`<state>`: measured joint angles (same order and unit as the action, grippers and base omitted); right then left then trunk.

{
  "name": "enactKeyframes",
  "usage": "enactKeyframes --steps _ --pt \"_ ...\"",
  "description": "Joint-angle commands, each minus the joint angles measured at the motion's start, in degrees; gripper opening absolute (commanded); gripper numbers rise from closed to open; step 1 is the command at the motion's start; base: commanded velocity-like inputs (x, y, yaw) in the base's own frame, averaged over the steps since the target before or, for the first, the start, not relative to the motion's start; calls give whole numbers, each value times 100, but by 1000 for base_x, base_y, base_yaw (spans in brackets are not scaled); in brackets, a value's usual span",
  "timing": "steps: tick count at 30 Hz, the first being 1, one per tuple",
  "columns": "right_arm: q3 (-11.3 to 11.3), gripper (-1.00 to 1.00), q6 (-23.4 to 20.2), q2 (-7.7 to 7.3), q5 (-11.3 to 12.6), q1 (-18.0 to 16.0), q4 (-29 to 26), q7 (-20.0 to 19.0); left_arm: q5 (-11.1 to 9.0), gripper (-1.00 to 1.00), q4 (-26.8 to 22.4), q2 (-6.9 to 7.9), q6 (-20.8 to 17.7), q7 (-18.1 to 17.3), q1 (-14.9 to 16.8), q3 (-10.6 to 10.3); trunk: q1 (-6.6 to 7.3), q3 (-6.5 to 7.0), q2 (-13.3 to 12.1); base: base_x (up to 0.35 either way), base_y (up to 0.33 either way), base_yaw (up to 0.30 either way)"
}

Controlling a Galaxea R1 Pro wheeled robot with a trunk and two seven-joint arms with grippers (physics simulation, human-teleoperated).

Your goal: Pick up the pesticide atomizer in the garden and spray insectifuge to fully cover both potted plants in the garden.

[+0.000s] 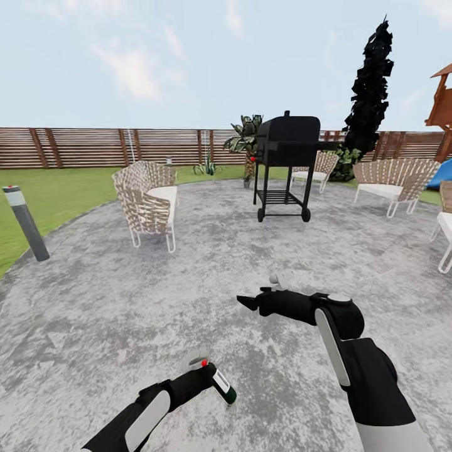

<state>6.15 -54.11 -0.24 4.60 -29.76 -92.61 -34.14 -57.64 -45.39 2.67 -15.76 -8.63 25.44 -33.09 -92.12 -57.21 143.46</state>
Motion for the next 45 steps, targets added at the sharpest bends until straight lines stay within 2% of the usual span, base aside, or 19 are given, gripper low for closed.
enactKeyframes --steps 1,14,27,45 --pt "1 100 -38 -3 48 -4 -3 22 -45 -100 -5 5 -15 1 4 -14 -2 -6 2 332 -136 0" --pt "69 100 -19 -9 49 -4 -3 19 -45 -100 -5 1 -14 1 4 -14 -2 -6 2 329 -158 9" --pt "76 100 -3 -11 50 -2 -3 18 -40 -100 -5 -1 -14 1 4 -14 -2 -6 2 324 -168 215" --pt "78 100 2 -11 47 3 -3 17 -41 -100 -5 5 -14 1 4 -14 -2 -6 2 324 -168 9"
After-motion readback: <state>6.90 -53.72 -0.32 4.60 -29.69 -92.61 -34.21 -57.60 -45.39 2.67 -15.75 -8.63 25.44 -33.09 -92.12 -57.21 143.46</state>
